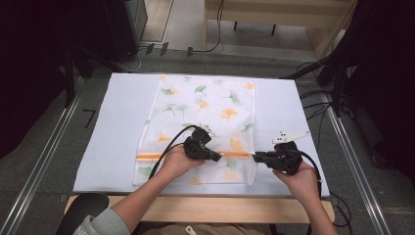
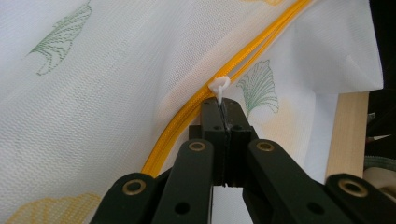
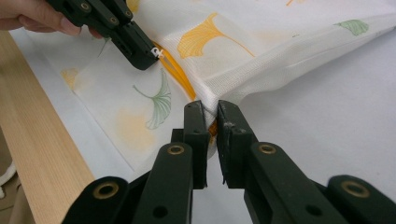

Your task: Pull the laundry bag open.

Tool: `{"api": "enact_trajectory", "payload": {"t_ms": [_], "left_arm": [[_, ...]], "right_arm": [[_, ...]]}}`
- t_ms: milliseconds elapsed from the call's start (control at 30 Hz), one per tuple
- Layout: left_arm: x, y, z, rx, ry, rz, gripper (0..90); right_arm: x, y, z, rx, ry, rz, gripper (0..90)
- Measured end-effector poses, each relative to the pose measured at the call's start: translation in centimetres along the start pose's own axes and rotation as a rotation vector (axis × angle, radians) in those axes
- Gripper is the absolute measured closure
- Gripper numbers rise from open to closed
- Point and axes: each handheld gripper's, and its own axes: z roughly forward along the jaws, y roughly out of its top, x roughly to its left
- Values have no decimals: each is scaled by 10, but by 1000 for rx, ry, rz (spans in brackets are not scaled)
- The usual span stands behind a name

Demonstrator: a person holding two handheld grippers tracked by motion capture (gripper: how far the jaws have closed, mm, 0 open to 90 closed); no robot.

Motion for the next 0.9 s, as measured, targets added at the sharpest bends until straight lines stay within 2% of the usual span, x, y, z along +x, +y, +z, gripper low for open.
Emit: {"api": "enact_trajectory", "payload": {"t_ms": [667,900], "left_arm": [[-4,0,-2,-7,-6,7,900],[-3,-1,-2,0,0,-7,900]], "right_arm": [[0,0,2,4,0,2,843],[1,0,2,5,-5,-1,843]]}}
